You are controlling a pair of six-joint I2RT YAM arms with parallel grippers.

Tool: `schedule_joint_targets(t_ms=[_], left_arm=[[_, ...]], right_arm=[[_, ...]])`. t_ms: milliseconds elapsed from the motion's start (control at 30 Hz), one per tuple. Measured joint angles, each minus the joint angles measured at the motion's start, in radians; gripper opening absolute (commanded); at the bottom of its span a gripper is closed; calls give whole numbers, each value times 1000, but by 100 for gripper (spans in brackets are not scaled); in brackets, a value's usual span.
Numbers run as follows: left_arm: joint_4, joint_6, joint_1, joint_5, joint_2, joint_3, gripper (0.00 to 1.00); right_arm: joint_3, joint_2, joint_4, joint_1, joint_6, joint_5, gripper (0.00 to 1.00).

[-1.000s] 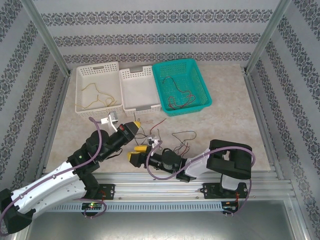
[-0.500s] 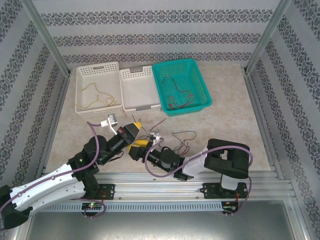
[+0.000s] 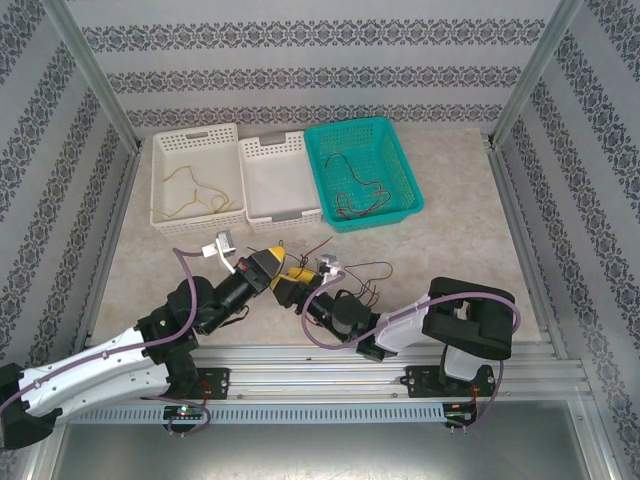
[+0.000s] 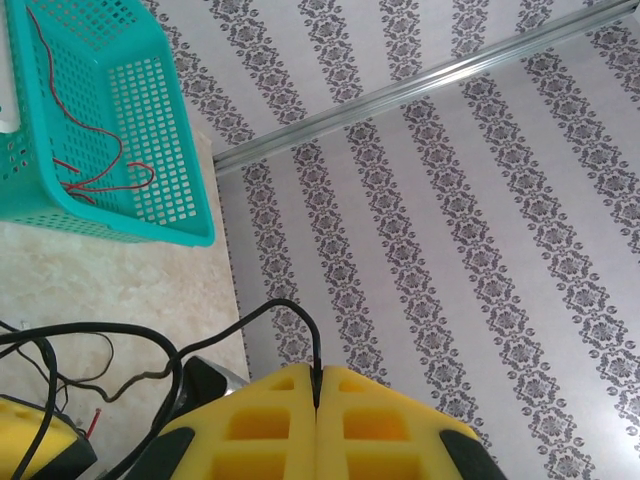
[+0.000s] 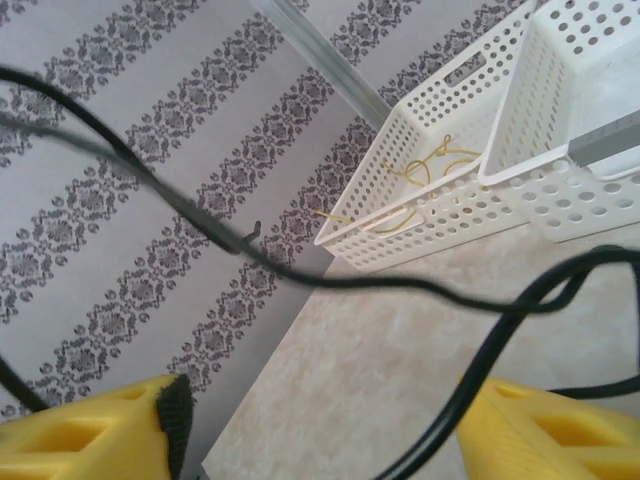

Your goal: Untangle the cables

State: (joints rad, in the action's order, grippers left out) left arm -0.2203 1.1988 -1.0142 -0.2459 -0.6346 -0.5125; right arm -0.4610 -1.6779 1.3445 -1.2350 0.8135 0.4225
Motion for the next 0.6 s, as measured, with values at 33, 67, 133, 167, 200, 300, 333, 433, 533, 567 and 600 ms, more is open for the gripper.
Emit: schedule_joint_targets(t_ms=[33,67,133,167,200,300,333,433,533,567,600], left_arm=[[-1,0,-2,0,-1,0,0],[-1,0,-5,-1,-1,0,0],[-5,-1,-8,-3,-1,0,0],[-5,-1,-8,-4,-1,0,0],[-5,-1,-10,-8,-1,0,0],[-6,-2,-20,-18,-1,0,0],[-6,-2,-21,-20,-1,0,0],[-6,-8,-27,-26,0,0,0],[3,-18,-27,-40,21,0,0],[15,-23,-28,-48,39,0,0],[34,-32,-29,-60,65,0,0]], right_arm=[[1,0,0,2,3,5,52],[3,0,0,3,4,10,48],[12,0,0,5,8,21,43],[18,0,0,8,14,29,42],[25,0,0,10,22,38,40],[46,0,0,16,47,61,34],[49,0,-1,17,54,66,31],[52,0,0,23,62,76,22],[71,8,-5,23,76,84,15],[82,17,-13,26,81,86,13],[97,30,-19,29,84,85,11]])
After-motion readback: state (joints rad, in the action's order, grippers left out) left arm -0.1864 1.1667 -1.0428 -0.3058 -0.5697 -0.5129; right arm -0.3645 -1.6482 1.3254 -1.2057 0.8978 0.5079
